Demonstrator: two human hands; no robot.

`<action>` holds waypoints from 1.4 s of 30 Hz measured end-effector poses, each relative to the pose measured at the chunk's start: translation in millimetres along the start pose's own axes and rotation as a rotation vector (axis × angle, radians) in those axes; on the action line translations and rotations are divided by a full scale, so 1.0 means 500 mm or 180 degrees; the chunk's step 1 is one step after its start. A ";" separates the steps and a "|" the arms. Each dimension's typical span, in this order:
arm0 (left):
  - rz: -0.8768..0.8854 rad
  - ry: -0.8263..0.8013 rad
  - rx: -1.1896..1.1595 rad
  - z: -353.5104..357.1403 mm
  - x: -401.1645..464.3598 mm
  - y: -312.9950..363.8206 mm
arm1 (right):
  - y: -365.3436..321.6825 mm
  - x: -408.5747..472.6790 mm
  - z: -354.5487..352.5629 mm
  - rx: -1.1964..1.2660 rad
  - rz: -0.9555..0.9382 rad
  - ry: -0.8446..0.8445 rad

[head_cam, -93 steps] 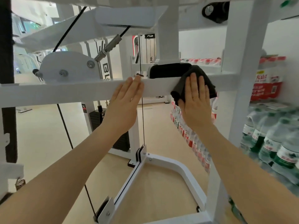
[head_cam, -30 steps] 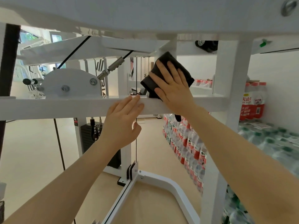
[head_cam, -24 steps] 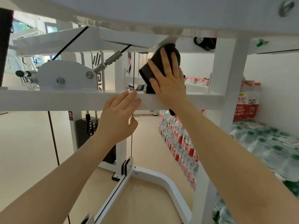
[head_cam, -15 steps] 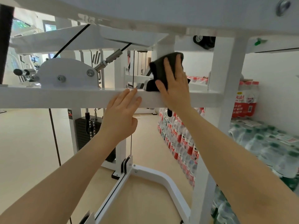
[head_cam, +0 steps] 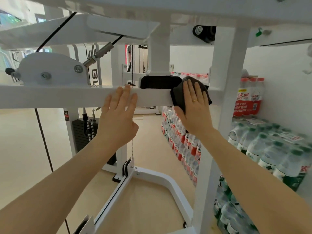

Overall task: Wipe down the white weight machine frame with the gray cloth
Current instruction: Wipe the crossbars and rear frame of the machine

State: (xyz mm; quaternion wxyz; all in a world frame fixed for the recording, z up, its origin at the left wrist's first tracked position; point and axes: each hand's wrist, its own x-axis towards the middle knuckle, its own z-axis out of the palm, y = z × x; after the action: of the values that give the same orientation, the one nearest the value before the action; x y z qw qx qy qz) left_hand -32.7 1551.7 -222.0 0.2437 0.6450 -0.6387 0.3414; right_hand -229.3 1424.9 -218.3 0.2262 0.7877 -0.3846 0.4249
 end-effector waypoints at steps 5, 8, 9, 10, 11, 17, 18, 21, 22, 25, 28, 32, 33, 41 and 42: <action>0.0461 0.0142 0.0034 0.009 0.013 0.087 | 0.025 0.032 0.008 0.0050 -0.0015 -0.0037; 0.0624 0.0277 0.0002 0.011 0.038 0.121 | 0.115 0.033 -0.014 -0.0138 0.0166 0.0041; 0.0673 0.0292 0.0022 0.012 0.049 0.129 | 0.130 0.028 -0.017 -0.0266 0.0171 0.0088; 0.0726 0.0312 0.0071 0.015 0.062 0.138 | 0.130 0.028 -0.016 -0.0335 0.0173 0.0127; 0.0776 0.0317 0.0136 0.017 0.072 0.149 | 0.118 0.028 -0.011 -0.0271 0.0209 0.0157; 0.0468 -0.0030 0.0384 0.053 0.110 0.183 | 0.139 0.049 -0.006 -0.0103 -0.0731 -0.0090; 0.0460 -0.0067 0.0446 0.056 0.113 0.184 | 0.159 0.059 -0.015 -0.0093 -0.0886 -0.0202; 0.0388 -0.0138 0.0441 0.043 0.109 0.195 | 0.175 0.071 -0.032 -0.0120 -0.1071 -0.0469; 0.0357 -0.0137 0.0409 0.037 0.106 0.199 | 0.173 0.071 -0.037 -0.0219 -0.1139 -0.0478; 0.0535 0.0029 0.0352 0.036 0.104 0.204 | 0.199 0.074 -0.075 -0.0648 -0.1828 -0.0039; 0.0897 0.0334 0.0353 0.041 0.128 0.216 | 0.256 0.084 -0.132 -0.1374 -0.2131 0.0768; 0.0852 0.0201 0.0423 0.052 0.187 0.241 | 0.290 0.103 -0.153 -0.2025 -0.2179 0.0523; 0.0805 0.0101 0.0454 0.060 0.199 0.244 | 0.292 0.102 -0.145 -0.2053 -0.2247 0.0301; 0.1082 0.0005 0.0601 0.055 0.247 0.238 | 0.256 0.187 -0.159 -0.2246 -0.1957 -0.0455; 0.1090 0.0007 0.0566 0.051 0.252 0.237 | 0.253 0.201 -0.161 -0.2244 -0.1795 -0.0461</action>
State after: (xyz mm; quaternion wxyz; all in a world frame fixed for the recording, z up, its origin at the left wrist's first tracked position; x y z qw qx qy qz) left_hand -153.2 1442.1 -158.4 0.1248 0.5456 -0.7061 0.4338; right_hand -335.7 1361.9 -86.6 0.5598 0.7642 -0.2910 0.1337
